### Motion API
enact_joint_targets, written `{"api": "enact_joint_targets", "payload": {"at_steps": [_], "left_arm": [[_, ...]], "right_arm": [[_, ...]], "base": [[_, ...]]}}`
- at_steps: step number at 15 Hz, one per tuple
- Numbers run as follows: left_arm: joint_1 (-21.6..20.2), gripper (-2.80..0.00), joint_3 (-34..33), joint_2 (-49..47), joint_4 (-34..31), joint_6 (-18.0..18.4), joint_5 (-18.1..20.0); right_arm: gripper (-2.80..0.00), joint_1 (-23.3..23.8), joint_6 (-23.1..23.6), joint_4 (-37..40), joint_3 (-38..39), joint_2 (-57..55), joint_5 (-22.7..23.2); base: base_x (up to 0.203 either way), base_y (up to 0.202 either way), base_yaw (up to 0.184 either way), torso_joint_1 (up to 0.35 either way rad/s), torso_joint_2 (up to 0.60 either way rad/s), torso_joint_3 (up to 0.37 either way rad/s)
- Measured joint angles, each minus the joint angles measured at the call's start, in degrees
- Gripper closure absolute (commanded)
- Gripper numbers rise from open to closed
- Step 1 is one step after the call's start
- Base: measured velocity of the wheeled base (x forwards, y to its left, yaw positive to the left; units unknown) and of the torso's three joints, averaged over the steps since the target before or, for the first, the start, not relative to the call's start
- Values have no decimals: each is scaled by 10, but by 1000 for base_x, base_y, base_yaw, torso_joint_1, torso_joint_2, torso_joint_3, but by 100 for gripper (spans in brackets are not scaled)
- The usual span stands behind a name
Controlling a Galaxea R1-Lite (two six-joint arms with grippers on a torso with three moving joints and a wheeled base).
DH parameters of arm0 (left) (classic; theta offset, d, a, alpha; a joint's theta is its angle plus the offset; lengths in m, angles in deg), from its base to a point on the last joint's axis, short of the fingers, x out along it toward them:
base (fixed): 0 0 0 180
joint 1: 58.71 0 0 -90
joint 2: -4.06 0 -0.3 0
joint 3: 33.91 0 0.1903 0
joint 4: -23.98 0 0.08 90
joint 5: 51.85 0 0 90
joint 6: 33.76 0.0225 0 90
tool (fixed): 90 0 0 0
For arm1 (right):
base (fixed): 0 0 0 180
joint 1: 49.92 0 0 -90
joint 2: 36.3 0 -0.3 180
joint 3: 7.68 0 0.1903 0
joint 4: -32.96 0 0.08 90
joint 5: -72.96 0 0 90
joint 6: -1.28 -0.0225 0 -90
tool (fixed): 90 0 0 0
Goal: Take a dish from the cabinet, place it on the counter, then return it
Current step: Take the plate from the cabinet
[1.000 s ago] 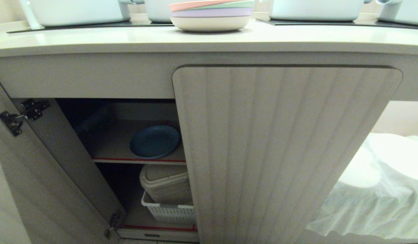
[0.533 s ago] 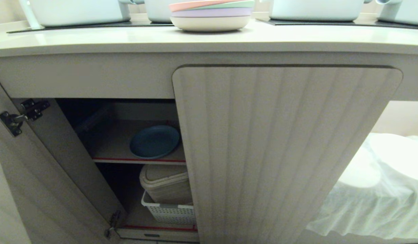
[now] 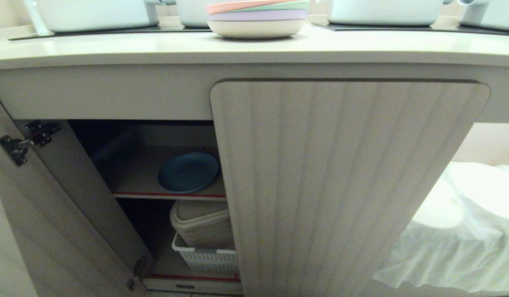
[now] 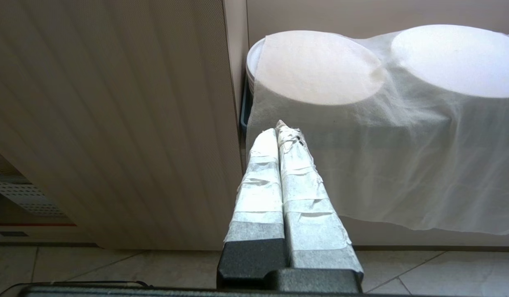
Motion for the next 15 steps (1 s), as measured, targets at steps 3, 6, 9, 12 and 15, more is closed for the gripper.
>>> {"api": "enact_joint_targets", "payload": {"at_steps": [3, 6, 9, 12, 15], "left_arm": [[8, 0, 20, -59, 1, -9, 1], [13, 0, 43, -151, 5, -28, 1], [16, 0, 56, -243, 24, -36, 25], [16, 0, 58, -348, 91, -62, 65], [24, 0, 53, -453, 202, -89, 92]], "right_arm": [[0, 0, 0, 0, 0, 0, 0], [0, 0, 0, 0, 0, 0, 0], [0, 0, 0, 0, 0, 0, 0], [0, 0, 0, 0, 0, 0, 0], [0, 0, 0, 0, 0, 0, 0]], "base": [[0, 0, 0, 0, 0, 0], [0, 0, 0, 0, 0, 0], [0, 0, 0, 0, 0, 0], [0, 0, 0, 0, 0, 0], [0, 0, 0, 0, 0, 0]]}}
